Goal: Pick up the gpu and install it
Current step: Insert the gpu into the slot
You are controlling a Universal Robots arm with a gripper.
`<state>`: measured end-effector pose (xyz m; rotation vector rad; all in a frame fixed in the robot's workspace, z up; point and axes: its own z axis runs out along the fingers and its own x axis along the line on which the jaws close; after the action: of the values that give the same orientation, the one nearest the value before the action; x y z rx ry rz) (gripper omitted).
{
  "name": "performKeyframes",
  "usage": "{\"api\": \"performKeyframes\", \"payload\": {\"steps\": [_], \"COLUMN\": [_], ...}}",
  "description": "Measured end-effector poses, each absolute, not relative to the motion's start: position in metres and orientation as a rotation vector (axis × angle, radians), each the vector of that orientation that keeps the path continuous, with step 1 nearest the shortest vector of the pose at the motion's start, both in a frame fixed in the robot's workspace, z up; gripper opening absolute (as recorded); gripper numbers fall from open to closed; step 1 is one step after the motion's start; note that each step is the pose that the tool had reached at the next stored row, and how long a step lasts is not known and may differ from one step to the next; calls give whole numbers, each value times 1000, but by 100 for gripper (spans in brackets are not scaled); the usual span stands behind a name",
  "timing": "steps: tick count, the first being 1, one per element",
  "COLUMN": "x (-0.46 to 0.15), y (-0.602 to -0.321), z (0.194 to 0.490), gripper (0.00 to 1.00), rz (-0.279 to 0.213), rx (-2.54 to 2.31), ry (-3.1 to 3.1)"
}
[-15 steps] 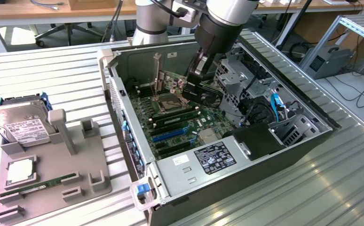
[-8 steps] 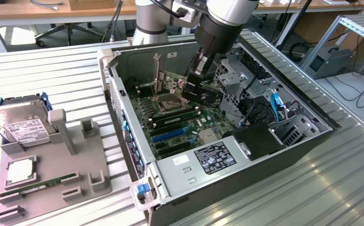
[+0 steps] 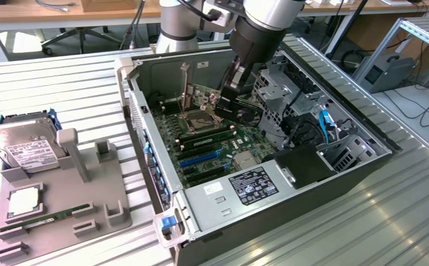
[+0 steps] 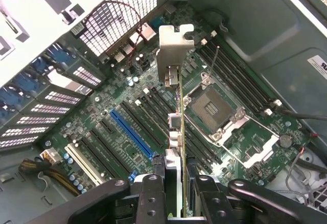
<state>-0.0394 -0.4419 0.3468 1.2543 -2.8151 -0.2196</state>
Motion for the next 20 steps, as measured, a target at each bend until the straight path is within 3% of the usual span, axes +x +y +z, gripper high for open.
{"api": "performKeyframes", "payload": {"steps": [20], "x": [-39], "y": [-442], "z": [347], "gripper": [27], "rz": [-218], "rx": [1295], "ry": [-2794]}}
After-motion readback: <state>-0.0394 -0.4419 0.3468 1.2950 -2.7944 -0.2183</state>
